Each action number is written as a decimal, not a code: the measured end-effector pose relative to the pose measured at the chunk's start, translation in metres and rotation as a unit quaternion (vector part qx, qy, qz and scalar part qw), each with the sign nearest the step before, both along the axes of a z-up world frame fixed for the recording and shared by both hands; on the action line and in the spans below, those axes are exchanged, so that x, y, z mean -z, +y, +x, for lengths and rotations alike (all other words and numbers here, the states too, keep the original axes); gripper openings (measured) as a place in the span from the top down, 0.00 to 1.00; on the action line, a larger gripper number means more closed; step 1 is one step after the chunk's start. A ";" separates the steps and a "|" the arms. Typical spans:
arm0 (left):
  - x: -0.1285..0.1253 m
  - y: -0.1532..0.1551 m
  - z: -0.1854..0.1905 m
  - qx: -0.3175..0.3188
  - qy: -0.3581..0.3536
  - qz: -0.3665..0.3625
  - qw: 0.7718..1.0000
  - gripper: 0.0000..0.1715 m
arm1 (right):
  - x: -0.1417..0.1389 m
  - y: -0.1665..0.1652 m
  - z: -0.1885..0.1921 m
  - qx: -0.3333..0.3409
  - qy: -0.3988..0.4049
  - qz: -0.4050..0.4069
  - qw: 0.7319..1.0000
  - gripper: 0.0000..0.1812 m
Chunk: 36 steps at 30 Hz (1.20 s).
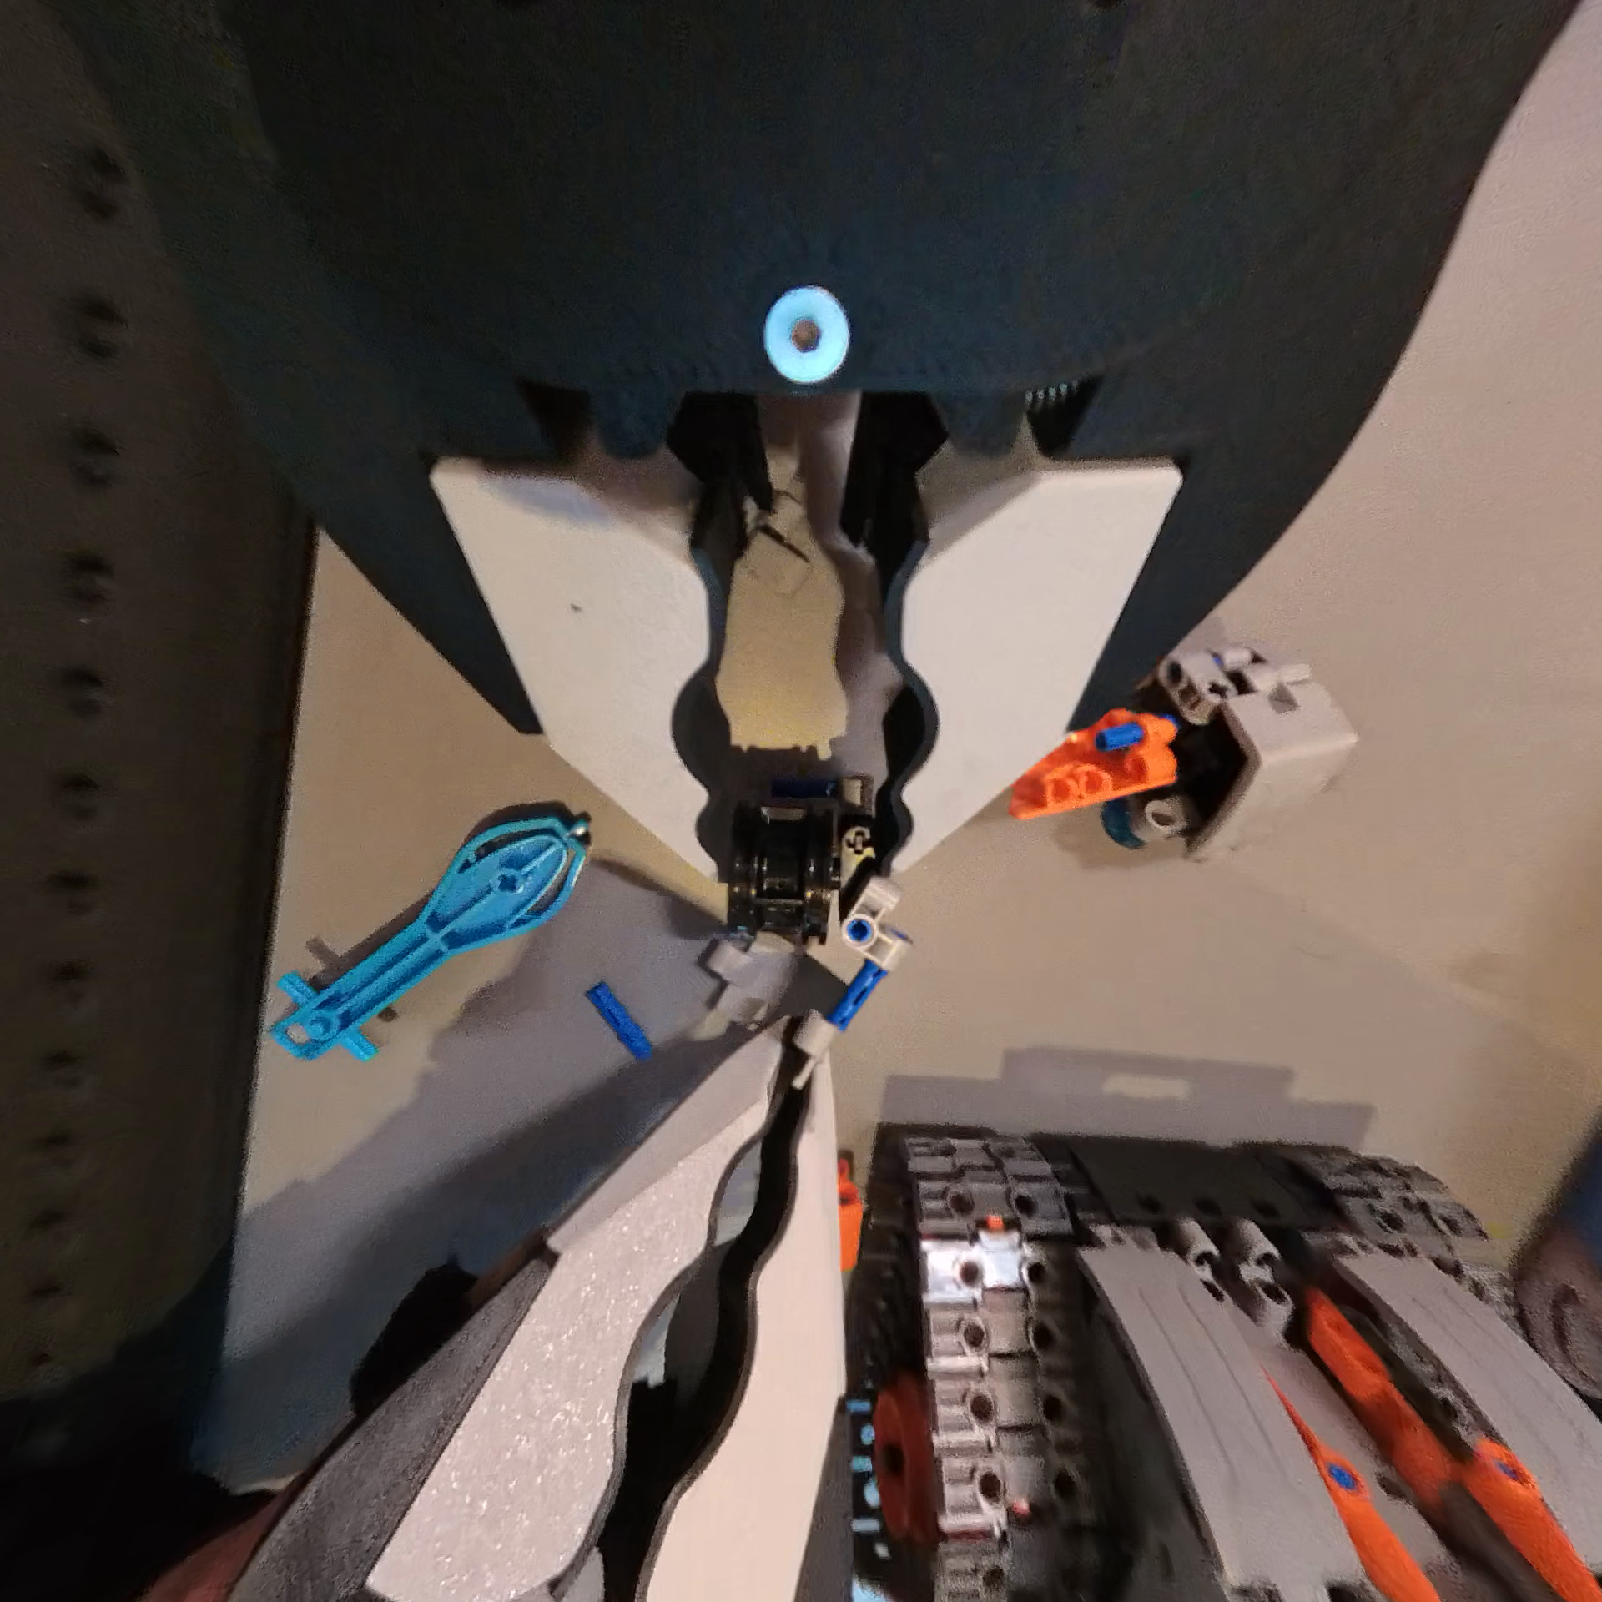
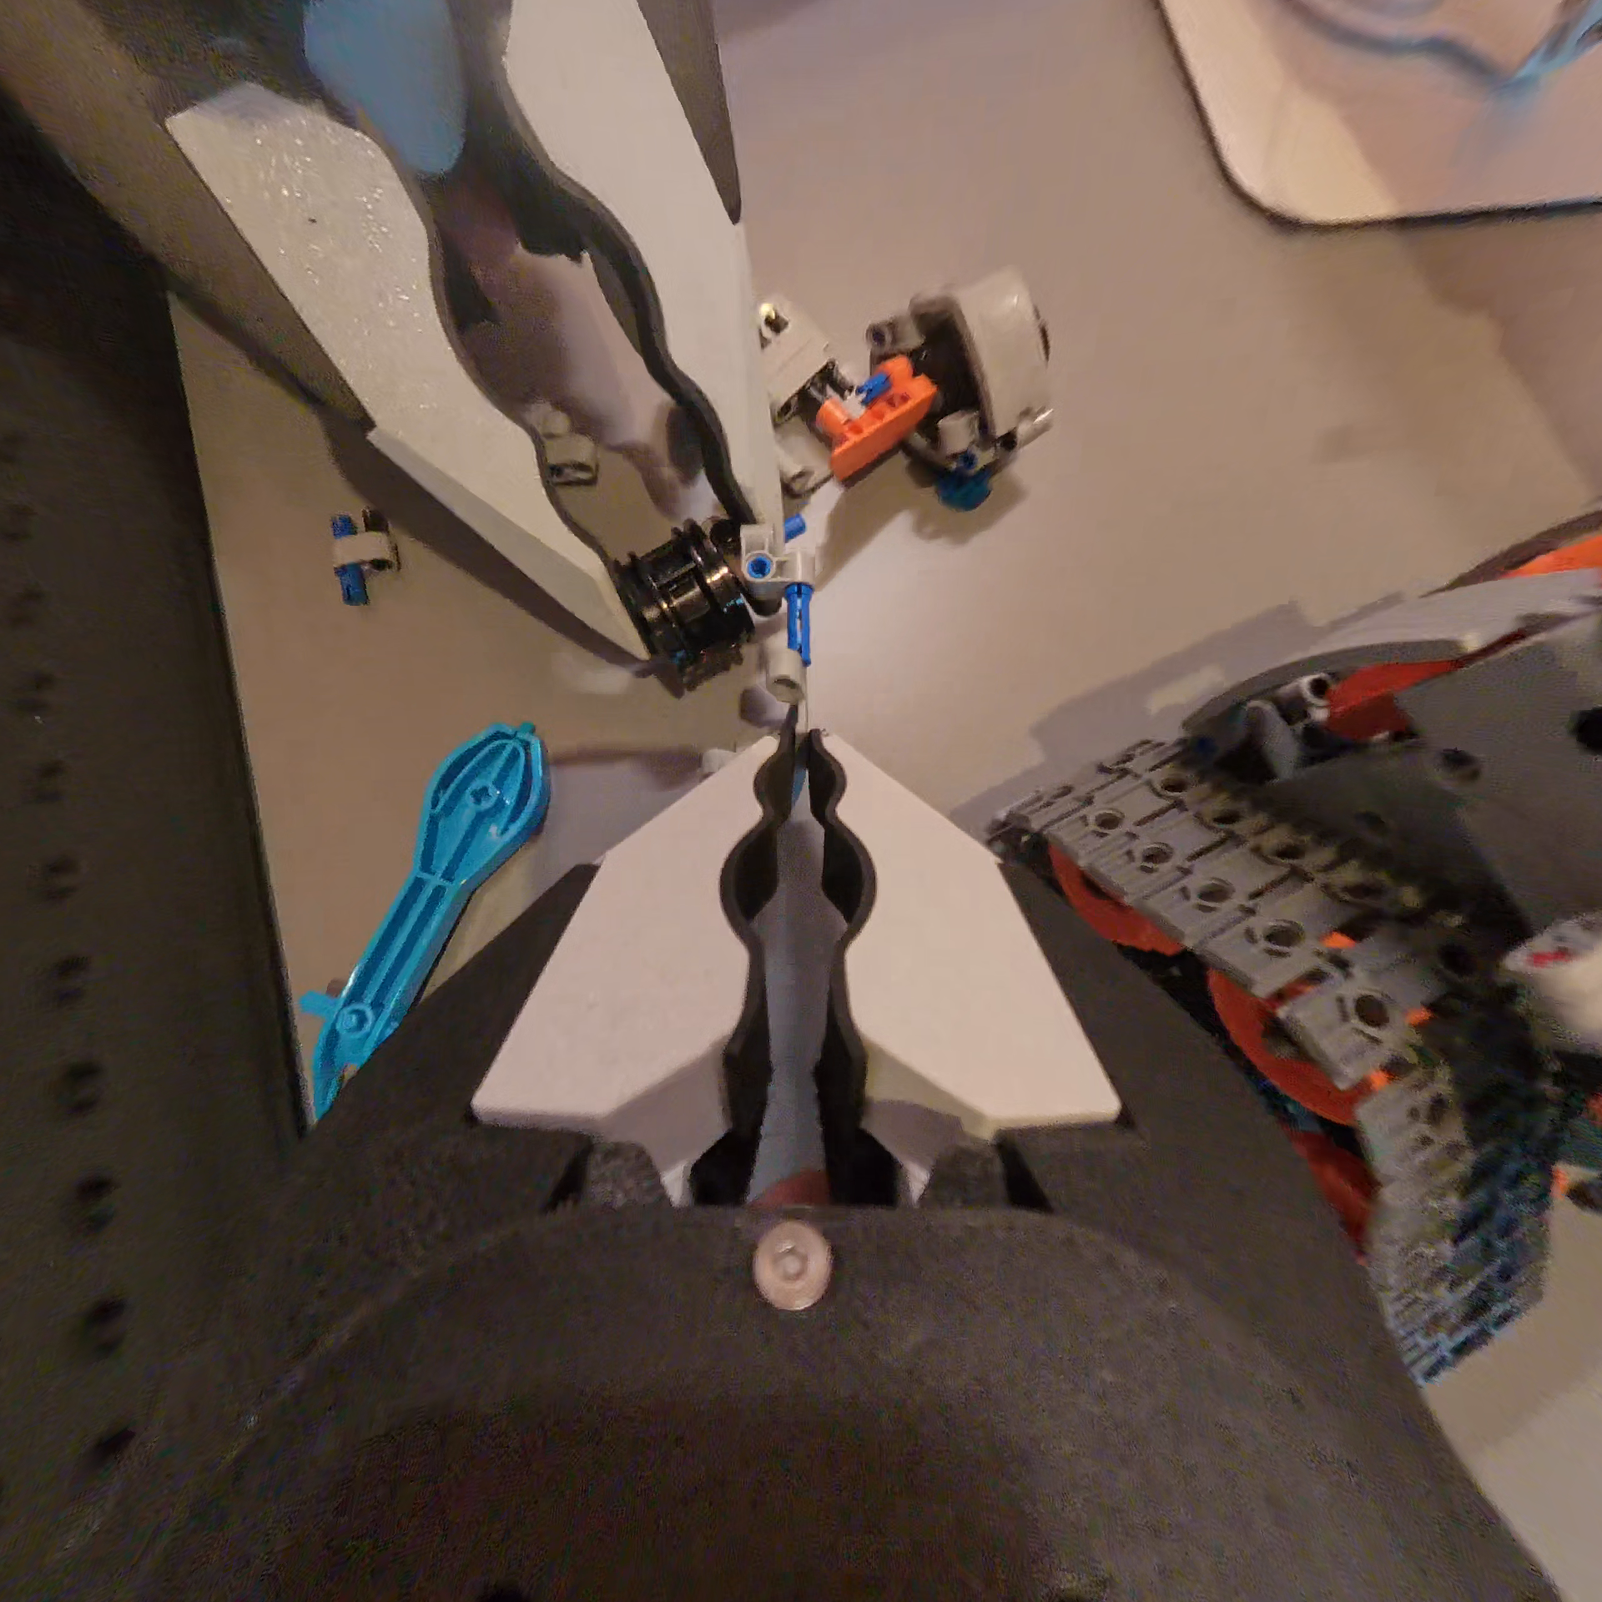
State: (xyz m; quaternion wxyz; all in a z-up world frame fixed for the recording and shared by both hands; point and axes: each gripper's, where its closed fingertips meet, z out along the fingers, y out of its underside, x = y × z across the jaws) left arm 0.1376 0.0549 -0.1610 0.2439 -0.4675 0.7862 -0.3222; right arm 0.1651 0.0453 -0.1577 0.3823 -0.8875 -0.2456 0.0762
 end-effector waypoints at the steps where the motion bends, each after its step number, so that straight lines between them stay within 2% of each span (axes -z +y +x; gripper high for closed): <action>1: 0.003 0.000 -0.001 -0.001 0.008 -0.005 1.000 0.83 | 0.003 0.000 -0.002 -0.001 0.006 -0.008 1.000 1.00; 12: 0.008 -0.006 -0.002 0.021 0.022 -0.013 0.999 0.82 | 0.006 0.000 -0.006 -0.011 0.016 -0.011 1.000 0.96; 26: 0.003 -0.015 0.002 0.049 0.003 -0.024 0.999 0.80 | 0.003 0.003 -0.008 -0.005 0.044 -0.004 0.999 1.00; 33: 0.003 -0.016 0.001 0.050 0.009 -0.037 0.998 0.69 | 0.003 0.002 -0.013 -0.019 0.038 0.000 0.999 1.00; 36: 0.005 -0.015 0.000 0.050 0.016 -0.032 0.998 0.72 | 0.003 0.001 -0.014 -0.022 0.040 -0.001 0.999 1.00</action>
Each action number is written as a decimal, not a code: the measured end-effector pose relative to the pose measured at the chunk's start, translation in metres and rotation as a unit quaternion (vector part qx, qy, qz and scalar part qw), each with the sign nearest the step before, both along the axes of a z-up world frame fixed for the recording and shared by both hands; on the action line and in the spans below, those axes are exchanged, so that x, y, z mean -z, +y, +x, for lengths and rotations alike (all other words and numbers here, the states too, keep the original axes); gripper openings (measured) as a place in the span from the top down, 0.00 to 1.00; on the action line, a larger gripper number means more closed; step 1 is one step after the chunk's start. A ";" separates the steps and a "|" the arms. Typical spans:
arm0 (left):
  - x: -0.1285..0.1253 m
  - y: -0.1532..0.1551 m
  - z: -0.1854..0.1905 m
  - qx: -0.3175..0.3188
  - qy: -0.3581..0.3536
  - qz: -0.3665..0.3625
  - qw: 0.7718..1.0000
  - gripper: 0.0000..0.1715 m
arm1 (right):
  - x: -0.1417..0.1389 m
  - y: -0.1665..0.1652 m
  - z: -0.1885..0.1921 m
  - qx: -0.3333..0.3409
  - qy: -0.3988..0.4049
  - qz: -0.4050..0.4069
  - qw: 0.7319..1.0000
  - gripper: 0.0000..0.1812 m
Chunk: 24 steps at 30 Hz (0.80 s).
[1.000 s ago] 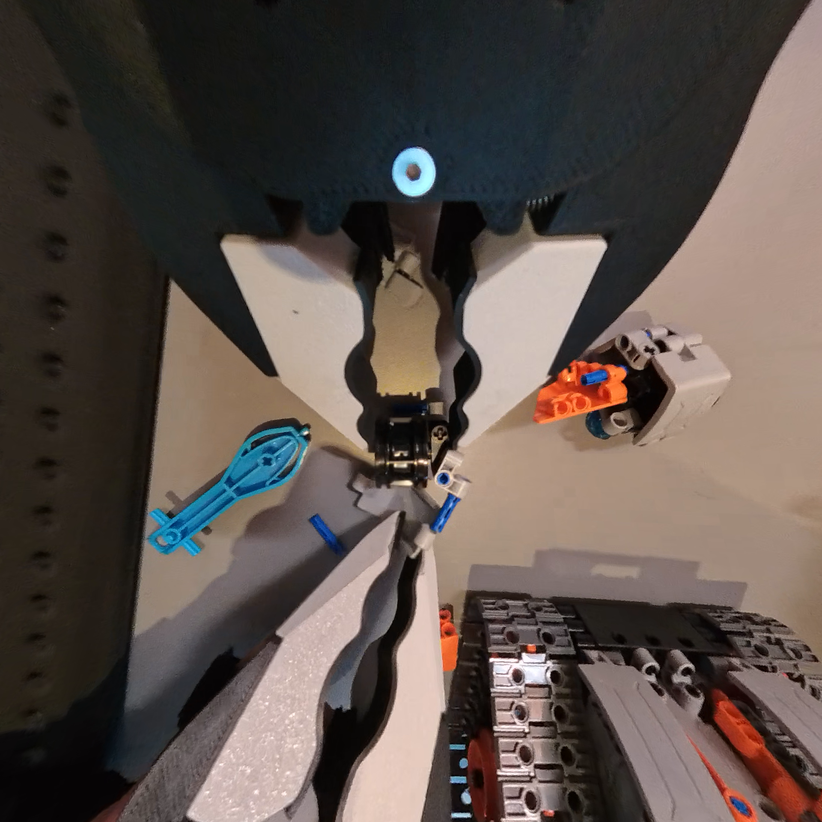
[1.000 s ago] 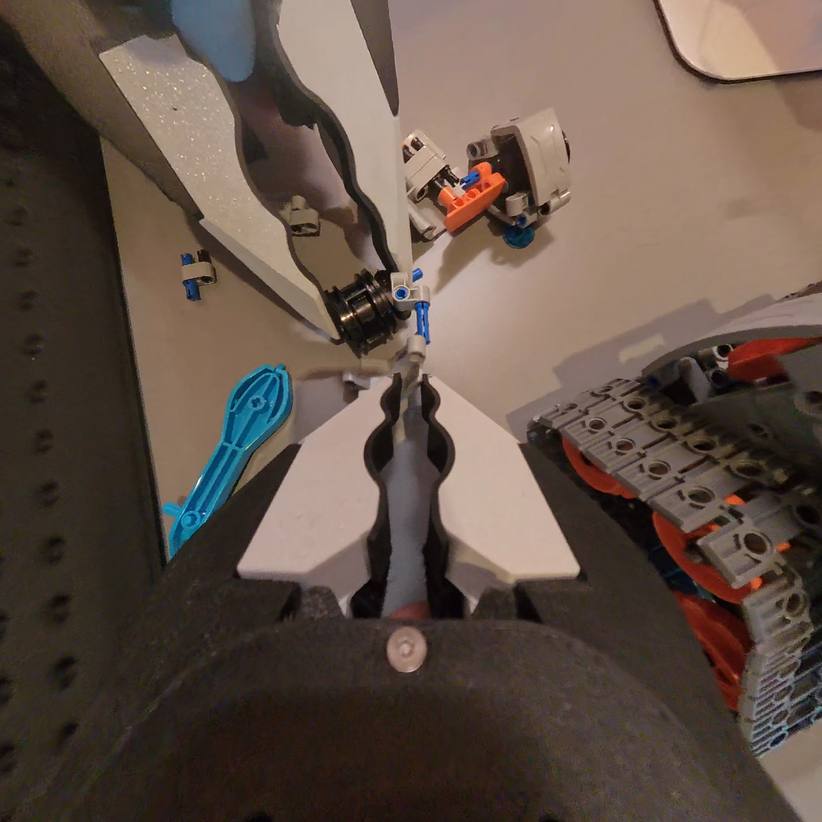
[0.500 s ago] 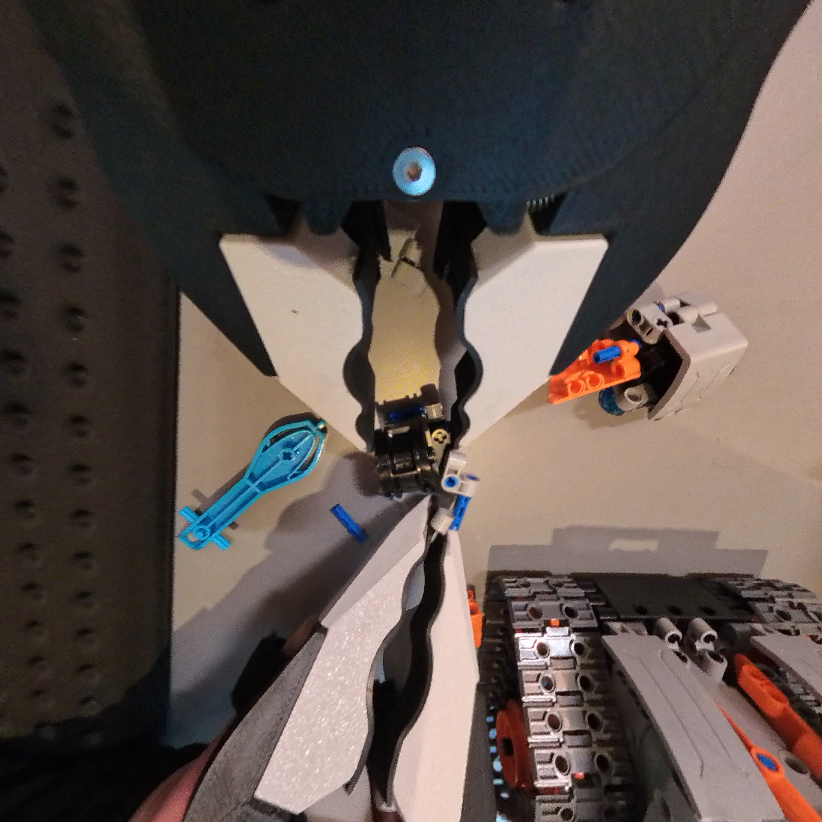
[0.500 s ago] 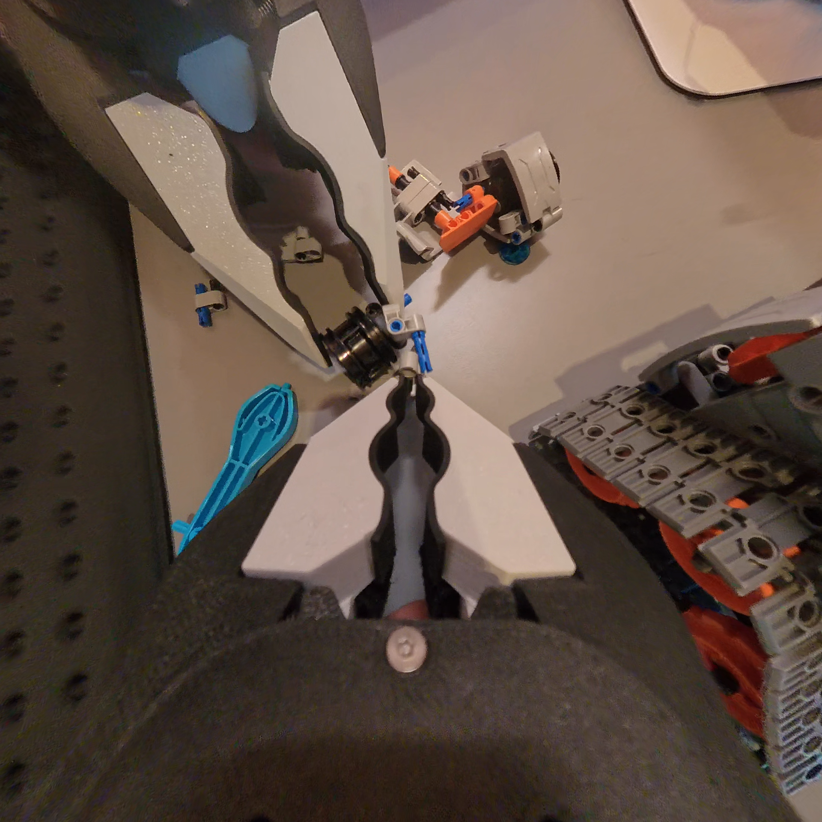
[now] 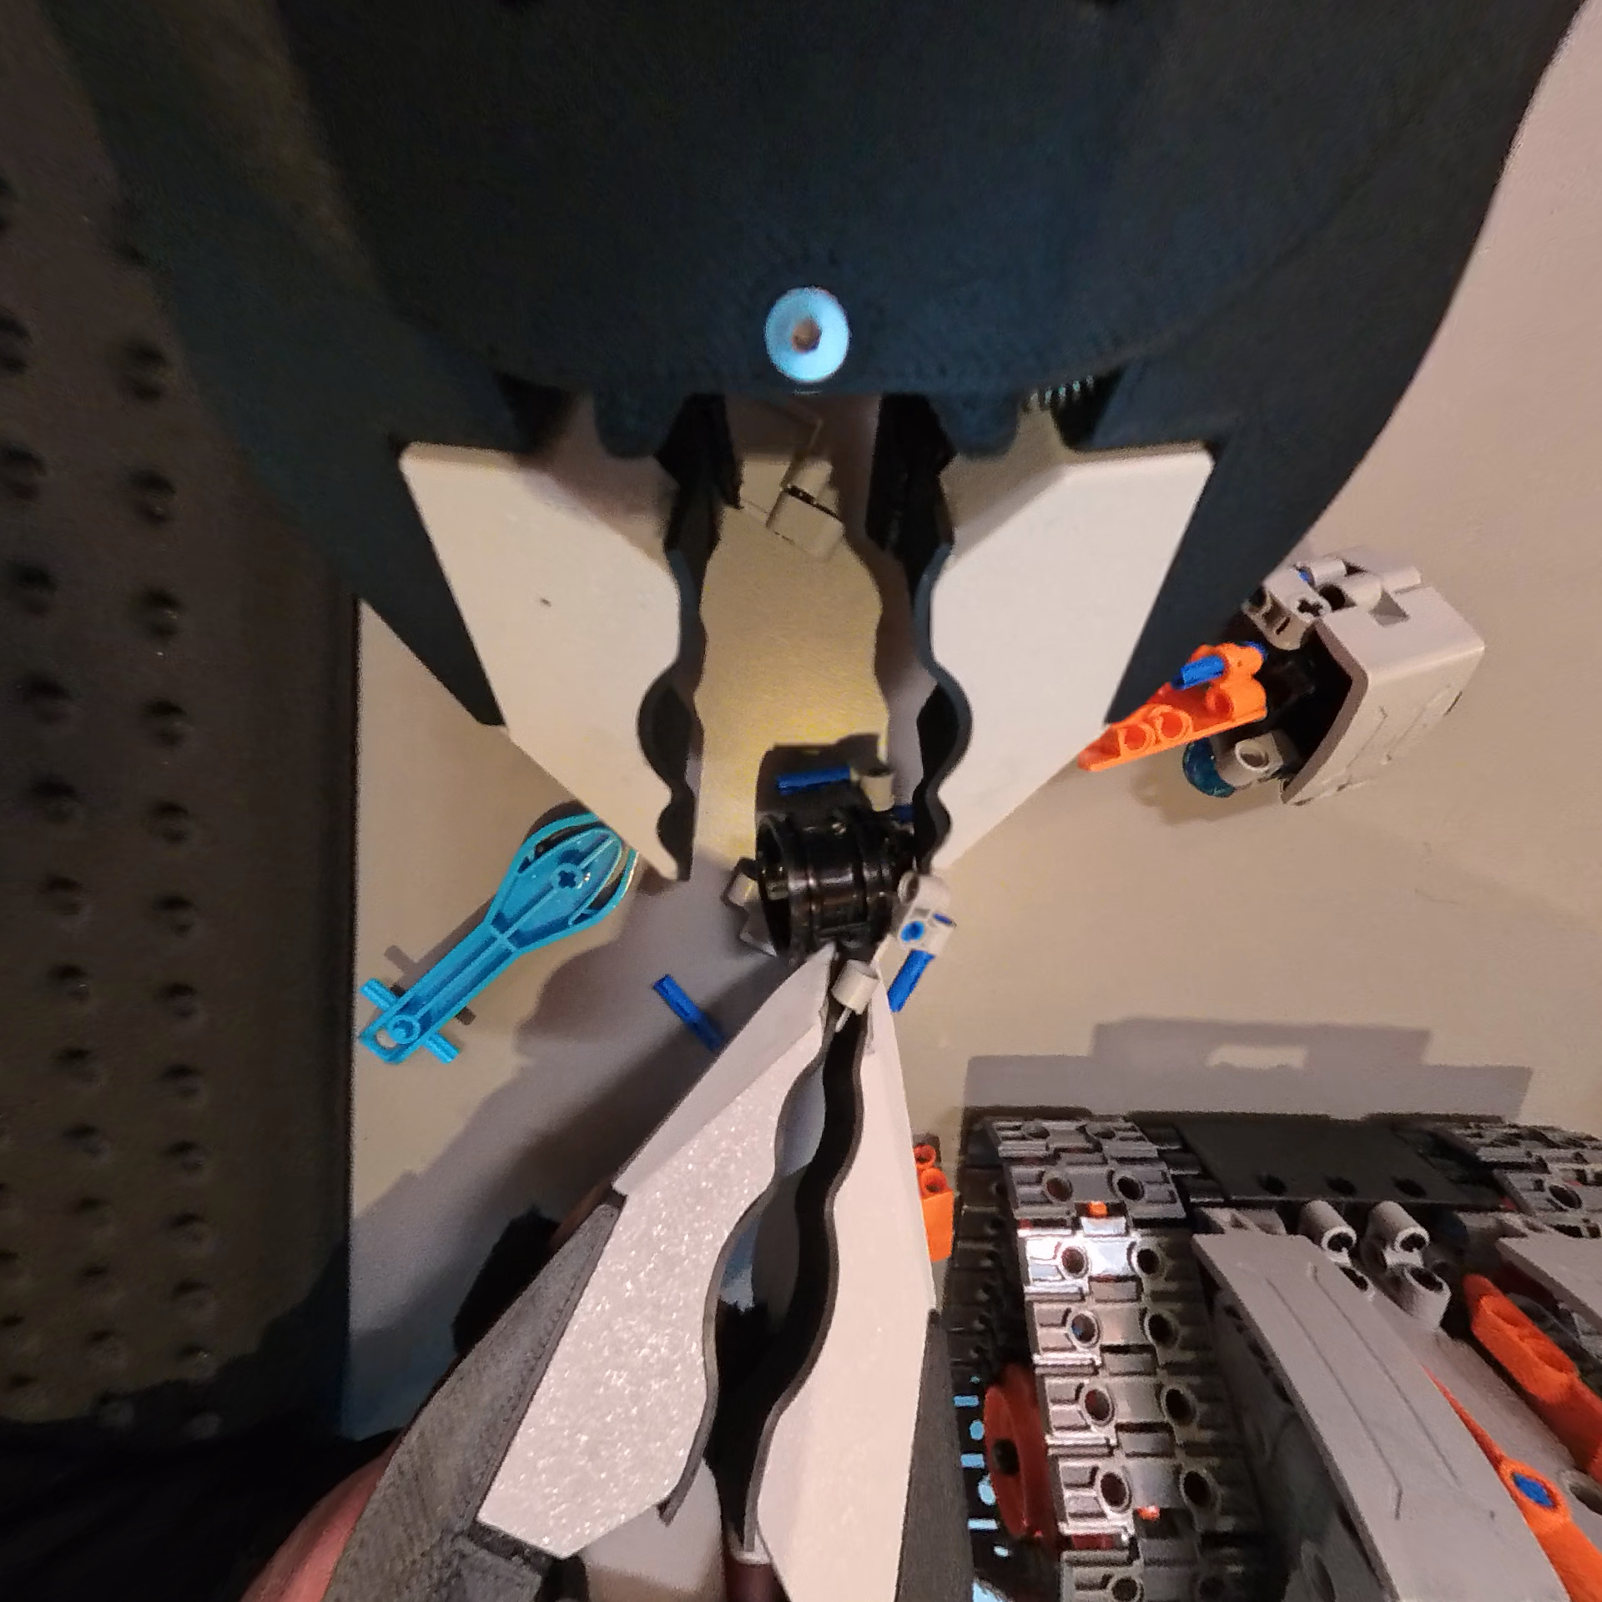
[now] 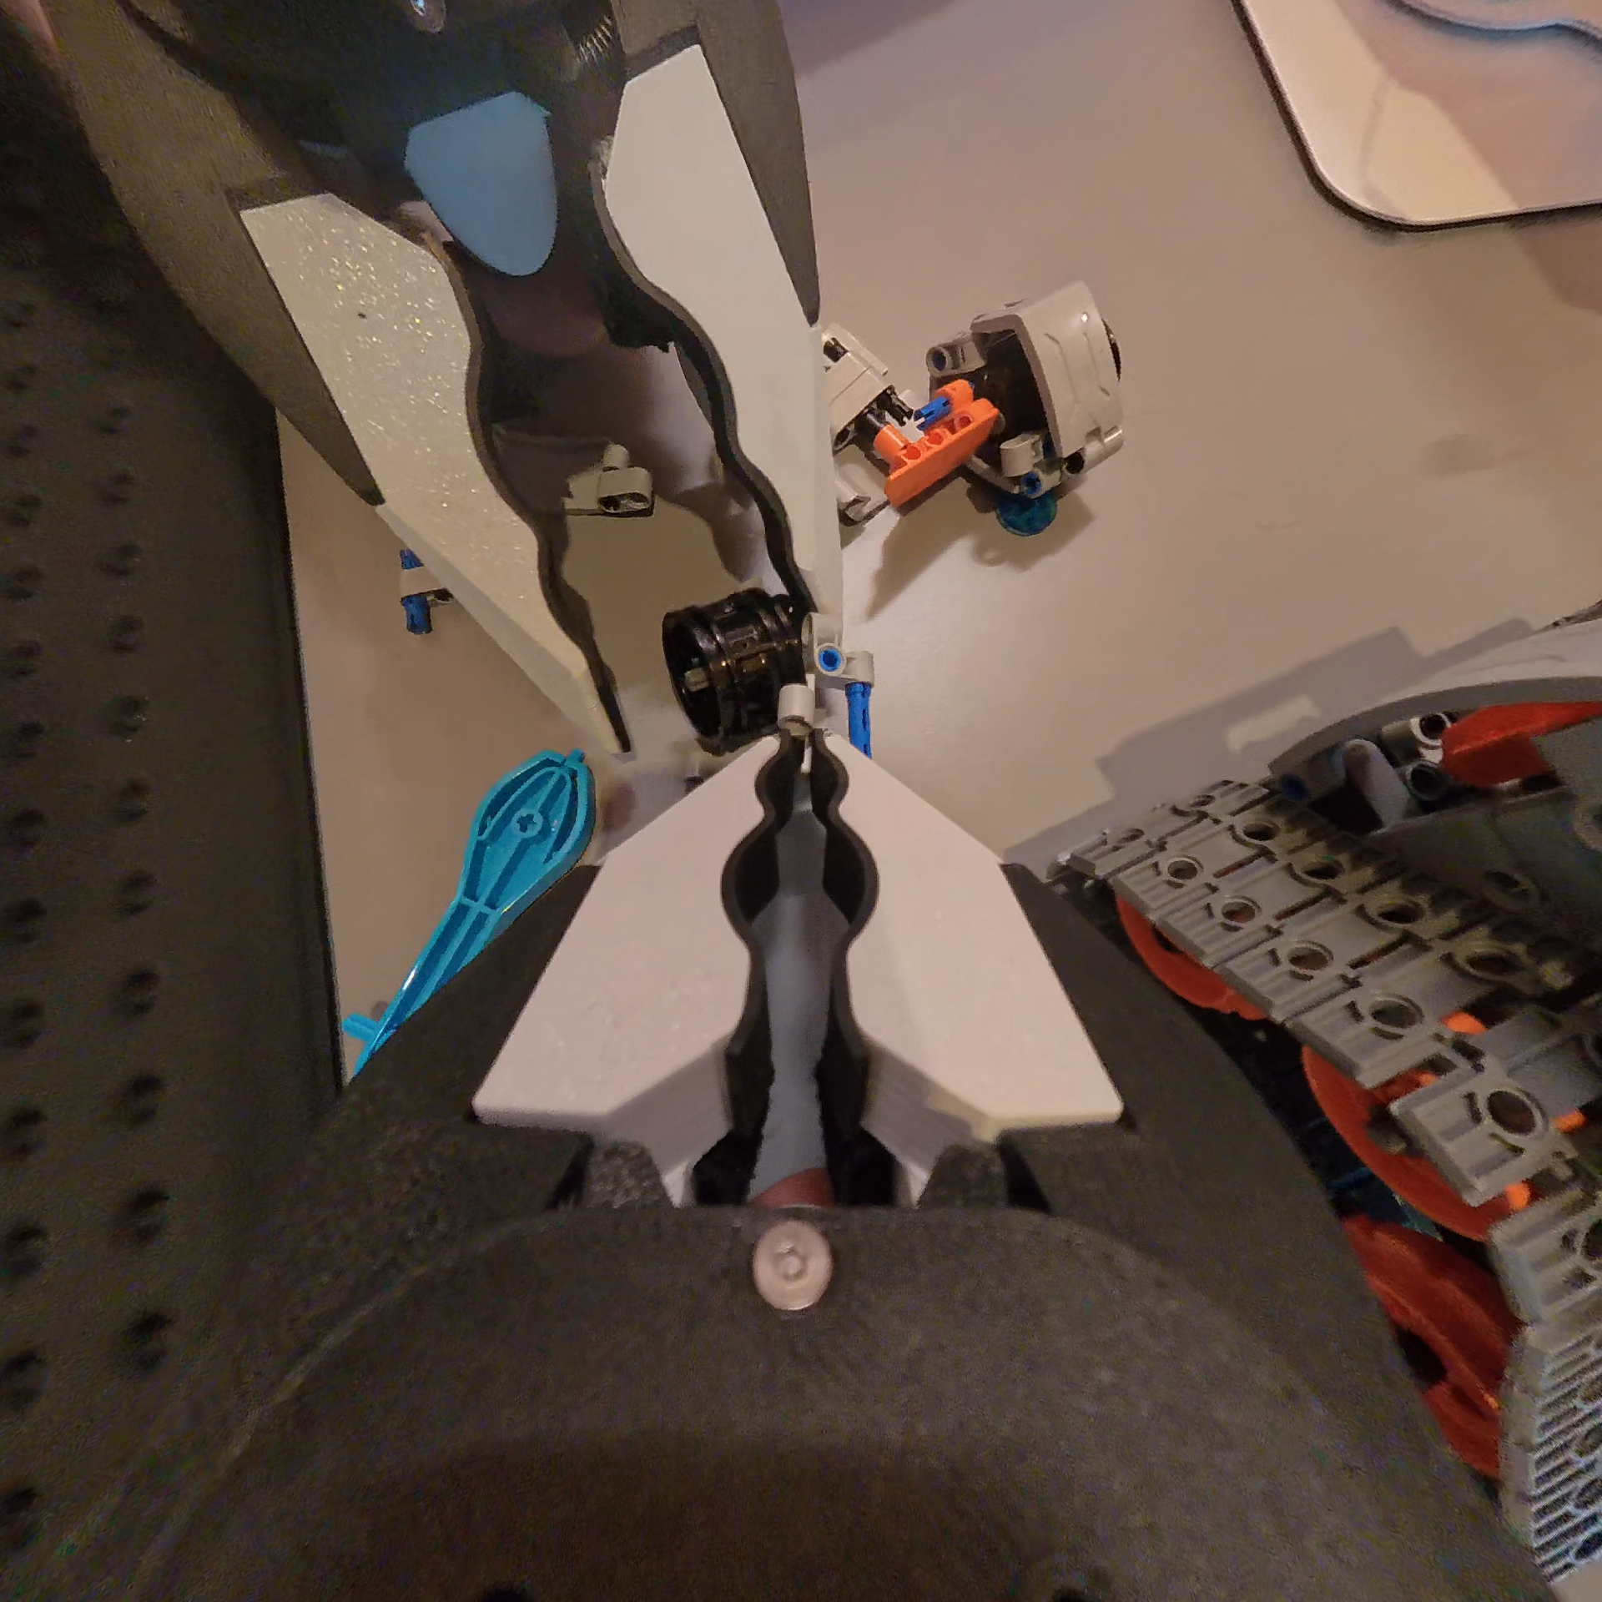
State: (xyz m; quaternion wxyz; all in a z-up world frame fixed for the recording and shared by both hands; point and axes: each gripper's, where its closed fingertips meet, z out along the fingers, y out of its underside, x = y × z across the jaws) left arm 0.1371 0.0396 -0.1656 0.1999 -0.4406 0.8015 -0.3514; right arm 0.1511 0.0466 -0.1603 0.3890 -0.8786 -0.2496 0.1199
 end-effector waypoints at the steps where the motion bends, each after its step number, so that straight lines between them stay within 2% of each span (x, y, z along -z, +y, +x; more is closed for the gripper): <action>1: 0.001 0.000 -0.001 0.002 0.005 -0.001 1.000 0.72 | 0.000 0.000 0.000 -0.001 -0.001 0.000 1.000 1.00; 10: -0.005 0.007 -0.008 0.011 0.038 0.003 0.999 0.66 | 0.000 -0.004 -0.008 -0.022 -0.002 -0.003 1.000 1.00; 15: 0.007 0.004 -0.014 0.048 0.090 0.021 0.995 0.71 | 0.000 -0.005 -0.010 -0.030 -0.003 -0.005 1.000 1.00; 18: 0.008 0.002 -0.013 0.050 0.082 0.027 0.995 0.74 | 0.000 -0.006 -0.009 -0.031 -0.005 -0.005 1.000 1.00; 20: 0.005 0.002 -0.012 0.048 0.072 0.028 0.996 0.81 | 0.000 -0.007 -0.009 -0.032 -0.007 -0.006 0.999 1.00; 24: -0.002 0.007 -0.006 0.028 0.038 0.027 0.999 0.82 | -0.001 -0.008 -0.004 -0.028 -0.007 -0.007 1.000 1.00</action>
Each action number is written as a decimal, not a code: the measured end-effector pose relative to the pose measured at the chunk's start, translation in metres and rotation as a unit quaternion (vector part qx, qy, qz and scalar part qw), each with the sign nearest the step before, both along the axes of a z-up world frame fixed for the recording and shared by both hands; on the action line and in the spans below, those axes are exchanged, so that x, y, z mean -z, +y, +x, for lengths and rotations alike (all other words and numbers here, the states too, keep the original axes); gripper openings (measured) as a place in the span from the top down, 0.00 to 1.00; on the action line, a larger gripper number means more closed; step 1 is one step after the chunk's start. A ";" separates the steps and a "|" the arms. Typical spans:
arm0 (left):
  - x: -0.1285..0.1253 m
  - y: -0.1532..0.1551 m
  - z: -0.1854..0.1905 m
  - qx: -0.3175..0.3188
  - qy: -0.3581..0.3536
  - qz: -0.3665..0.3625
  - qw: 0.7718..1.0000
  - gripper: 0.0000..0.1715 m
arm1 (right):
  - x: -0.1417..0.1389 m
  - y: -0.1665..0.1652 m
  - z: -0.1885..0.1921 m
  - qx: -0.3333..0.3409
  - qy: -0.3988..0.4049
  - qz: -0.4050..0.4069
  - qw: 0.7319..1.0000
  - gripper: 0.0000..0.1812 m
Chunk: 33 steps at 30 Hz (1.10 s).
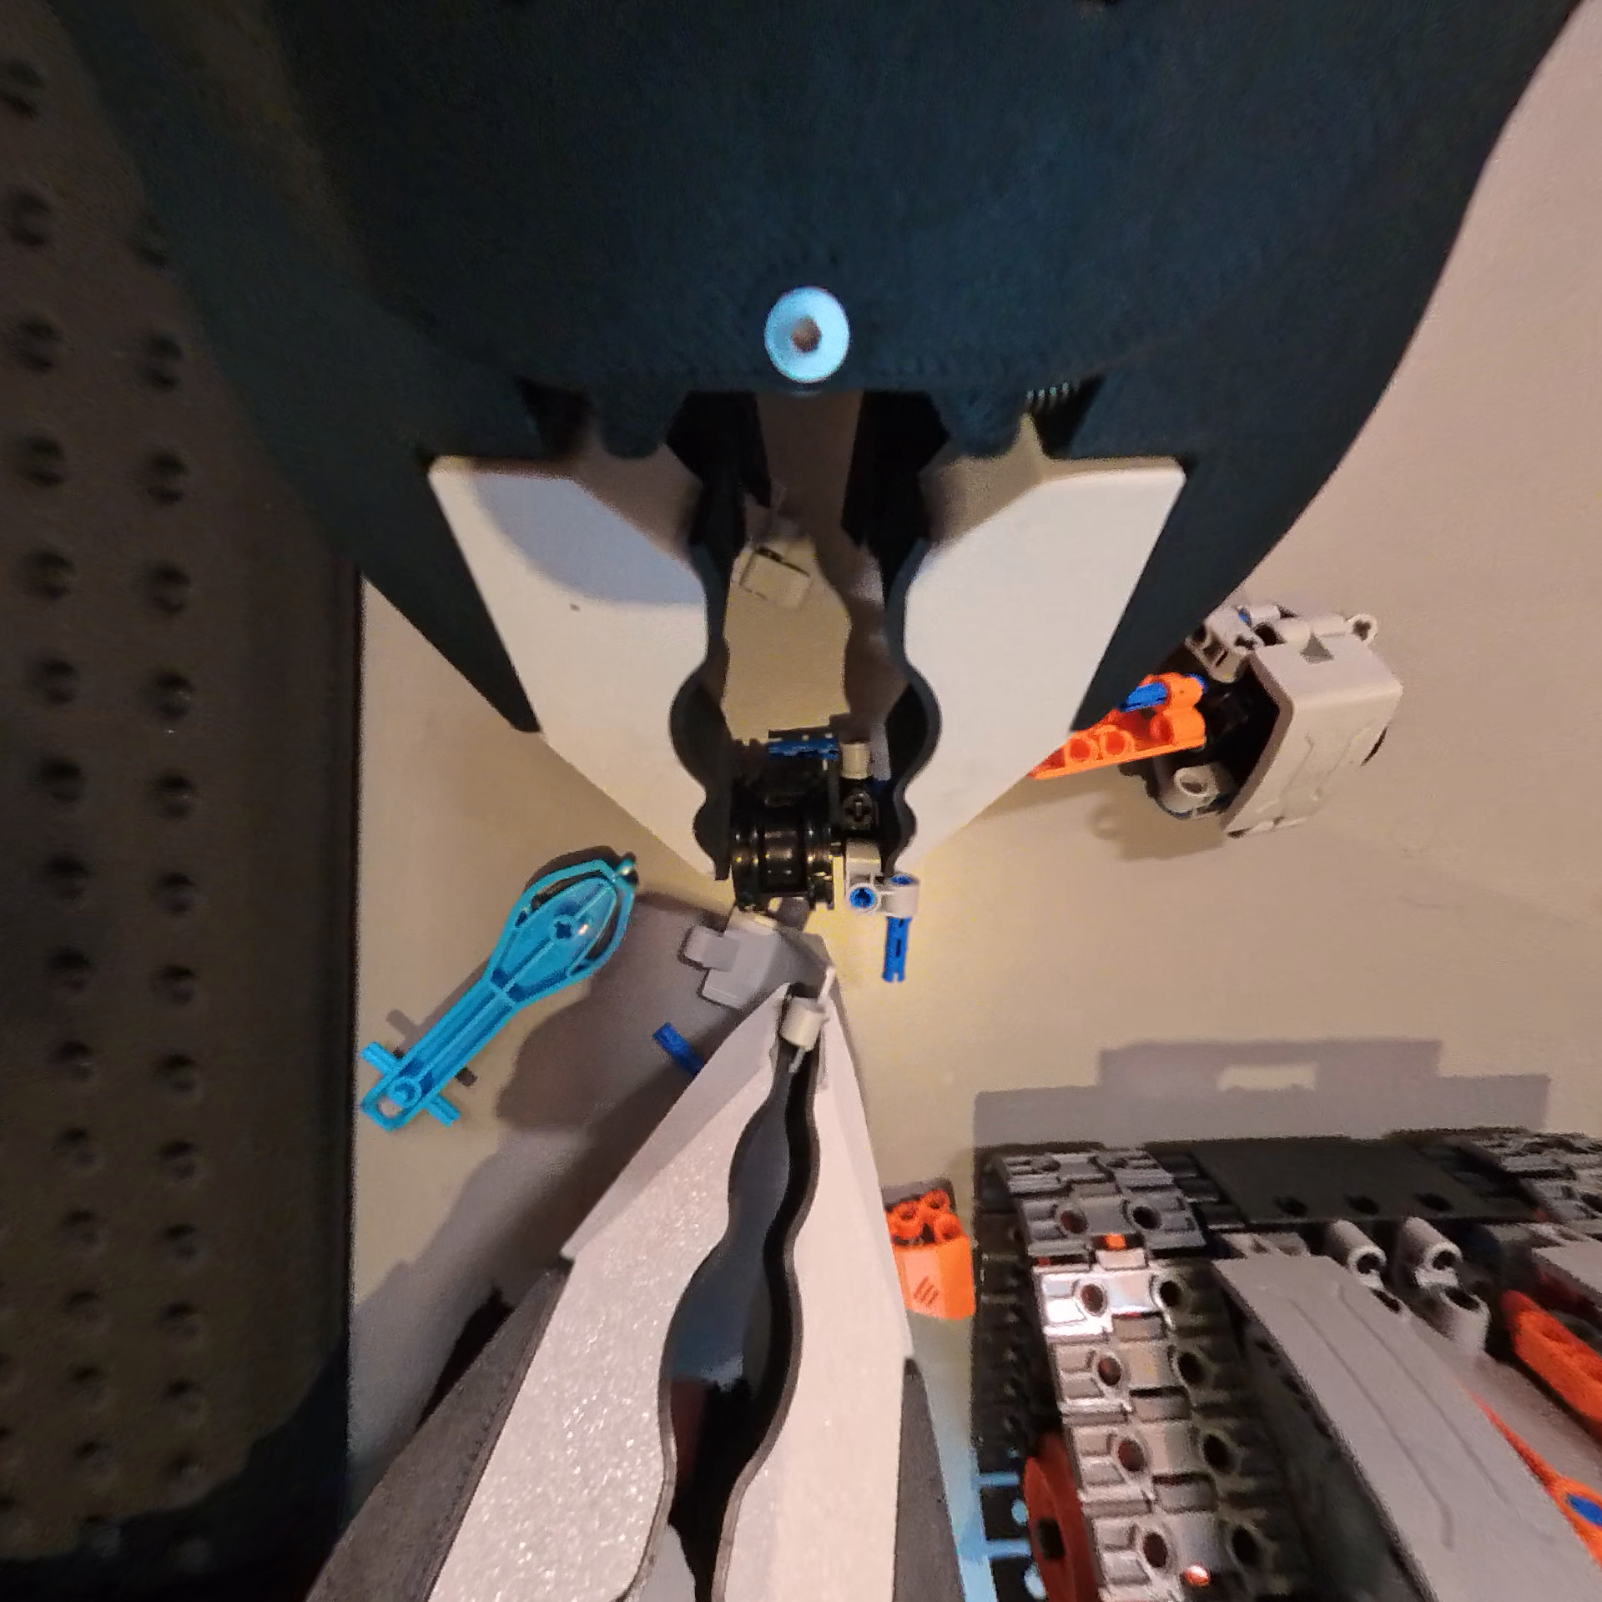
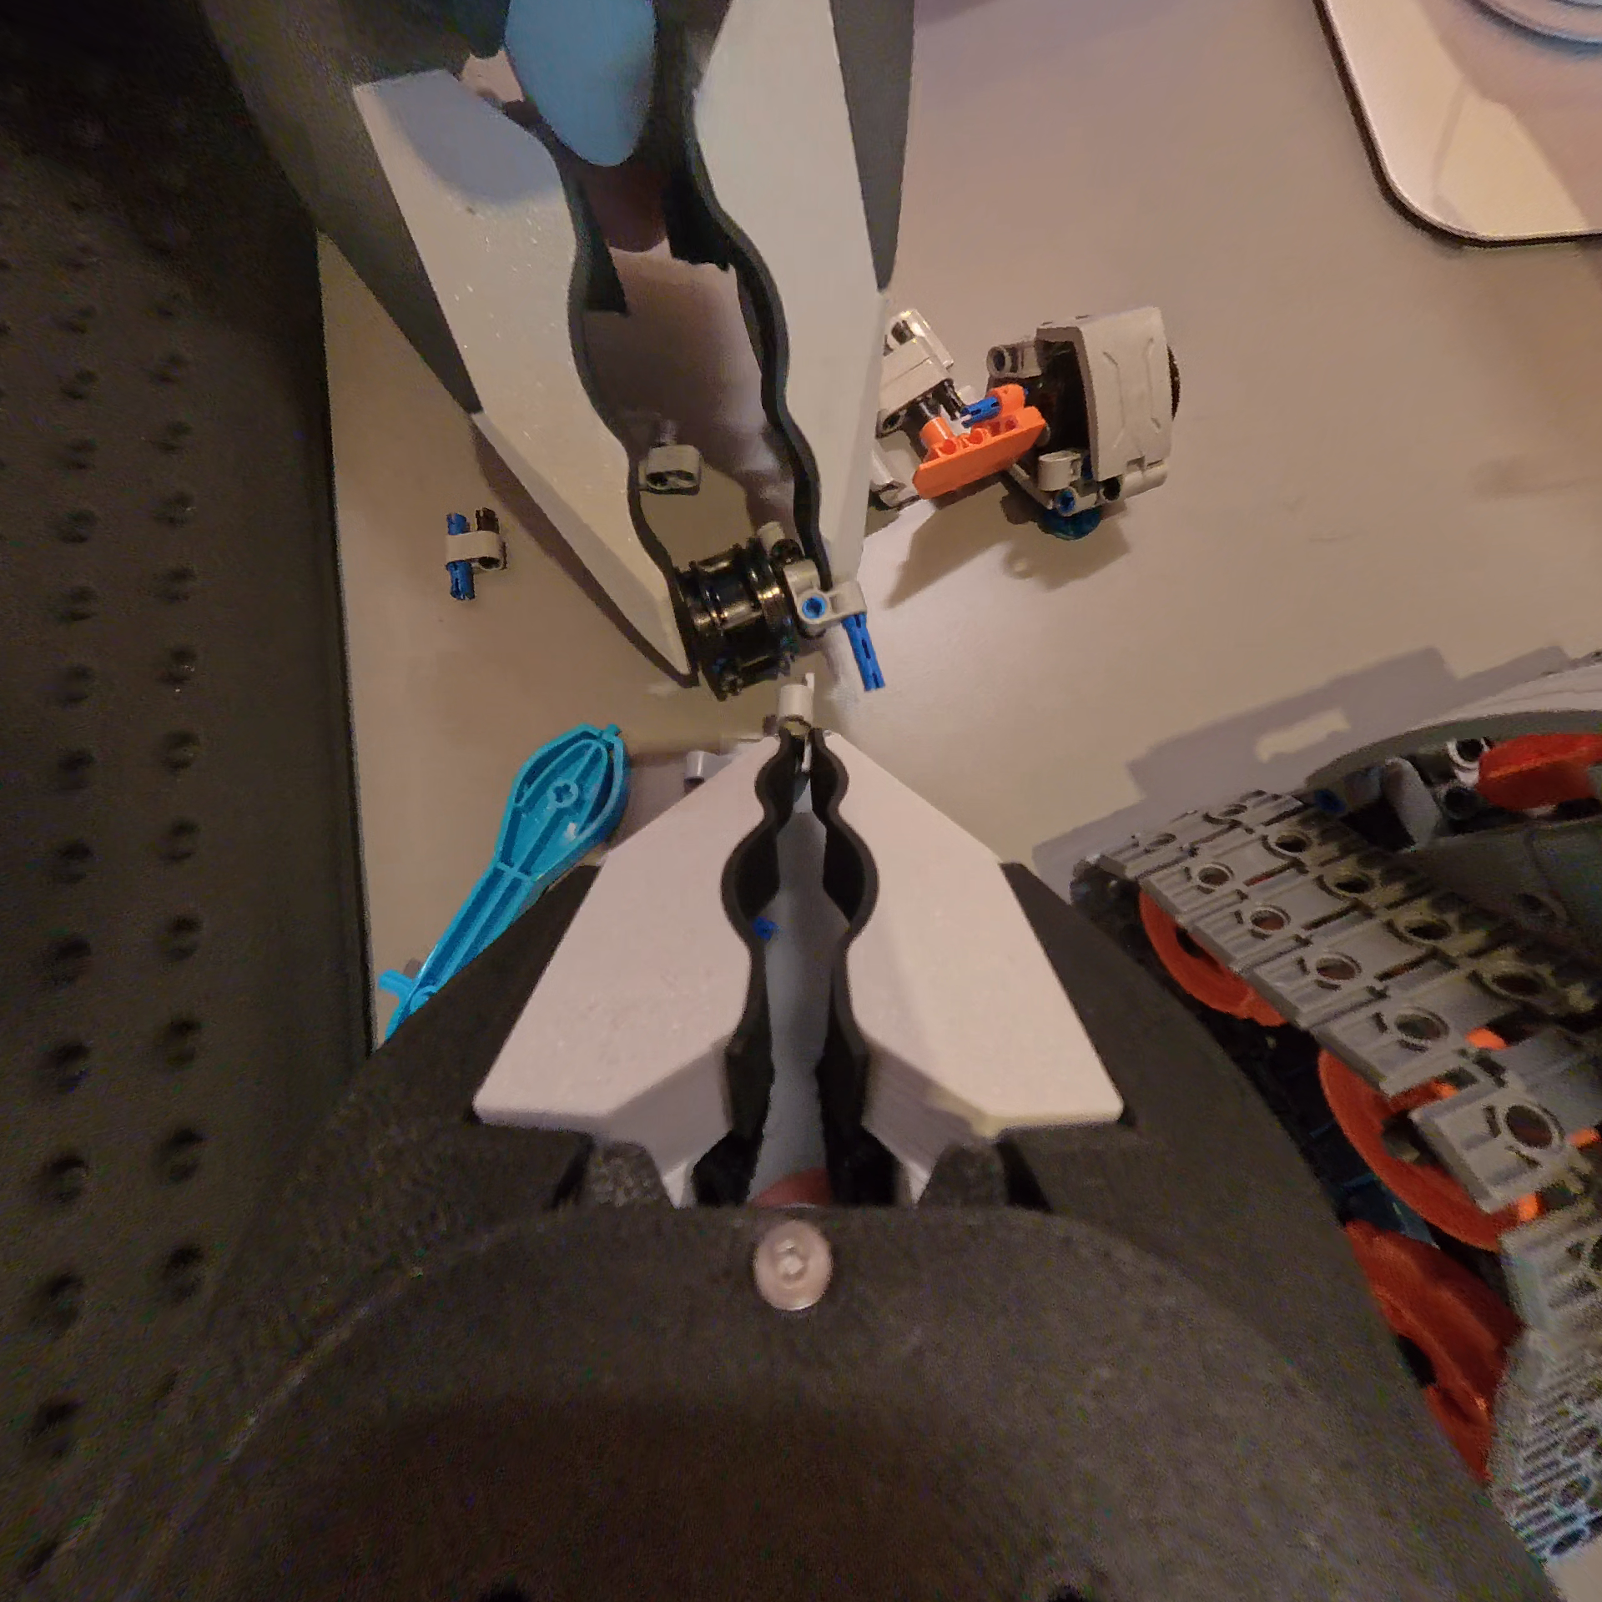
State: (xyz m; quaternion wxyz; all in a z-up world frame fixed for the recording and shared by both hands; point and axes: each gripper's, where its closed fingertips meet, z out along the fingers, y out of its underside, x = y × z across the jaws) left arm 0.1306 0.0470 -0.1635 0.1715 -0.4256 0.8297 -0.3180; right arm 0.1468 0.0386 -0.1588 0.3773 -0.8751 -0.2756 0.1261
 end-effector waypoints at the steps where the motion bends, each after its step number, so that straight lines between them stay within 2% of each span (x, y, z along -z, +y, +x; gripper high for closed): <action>1: -0.003 0.001 0.001 -0.004 -0.009 0.002 1.000 0.82 | -0.001 0.000 0.002 0.002 0.002 0.000 1.000 1.00; 7: -0.017 -0.009 -0.001 0.026 -0.058 0.005 0.998 0.82 | -0.006 0.003 0.008 0.018 0.025 0.007 0.999 1.00; 10: -0.018 -0.012 -0.003 0.042 -0.077 0.026 0.996 0.82 | -0.013 0.003 0.005 0.003 0.042 0.024 0.999 1.00; 14: -0.023 -0.014 -0.007 0.047 -0.094 0.011 0.994 0.82 | -0.019 0.002 0.000 -0.013 0.049 0.039 0.998 1.00; 22: -0.021 -0.013 -0.008 0.051 -0.107 0.067 0.991 0.82 | -0.020 0.002 -0.002 -0.027 0.008 0.063 0.998 1.00; 27: -0.018 -0.013 -0.009 0.068 -0.119 0.105 0.985 0.82 | -0.019 0.000 -0.006 -0.038 0.022 0.052 0.998 1.00; 33: -0.010 -0.011 -0.011 0.091 -0.132 0.192 0.968 0.83 | -0.011 -0.003 -0.007 -0.052 -0.021 0.047 0.997 1.00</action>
